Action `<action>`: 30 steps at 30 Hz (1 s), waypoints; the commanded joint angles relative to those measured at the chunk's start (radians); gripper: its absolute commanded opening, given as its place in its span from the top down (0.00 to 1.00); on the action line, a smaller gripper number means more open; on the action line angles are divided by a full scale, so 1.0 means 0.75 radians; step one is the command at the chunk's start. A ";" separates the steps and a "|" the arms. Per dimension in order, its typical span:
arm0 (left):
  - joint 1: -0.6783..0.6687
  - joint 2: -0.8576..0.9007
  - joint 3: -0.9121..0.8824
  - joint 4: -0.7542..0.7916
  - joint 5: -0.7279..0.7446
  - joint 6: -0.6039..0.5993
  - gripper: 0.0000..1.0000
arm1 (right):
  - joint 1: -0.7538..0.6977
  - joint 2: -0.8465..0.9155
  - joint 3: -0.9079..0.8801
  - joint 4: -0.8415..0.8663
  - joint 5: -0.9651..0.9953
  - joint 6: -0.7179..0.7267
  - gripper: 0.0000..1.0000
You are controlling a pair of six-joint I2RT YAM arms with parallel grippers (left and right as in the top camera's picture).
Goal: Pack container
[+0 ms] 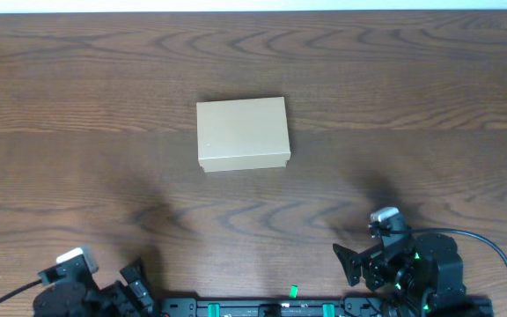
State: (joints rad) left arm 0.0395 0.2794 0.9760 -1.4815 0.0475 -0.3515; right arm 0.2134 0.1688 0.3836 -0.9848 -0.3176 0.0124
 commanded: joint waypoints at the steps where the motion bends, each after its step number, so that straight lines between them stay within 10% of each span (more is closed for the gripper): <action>1: 0.011 -0.003 -0.055 0.122 0.007 -0.086 0.05 | -0.017 -0.012 -0.002 0.001 0.006 0.012 0.01; 7: 0.010 -0.103 -0.222 0.698 -0.071 -0.099 0.05 | -0.017 -0.012 -0.002 0.001 0.006 0.012 0.01; 30: 0.007 -0.367 -1.002 1.014 -0.034 0.475 0.05 | -0.017 -0.012 -0.002 0.001 0.006 0.012 0.01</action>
State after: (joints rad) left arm 0.0395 0.0135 0.2398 -0.7254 0.0048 -0.0559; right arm 0.2134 0.1688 0.3820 -0.9833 -0.3172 0.0124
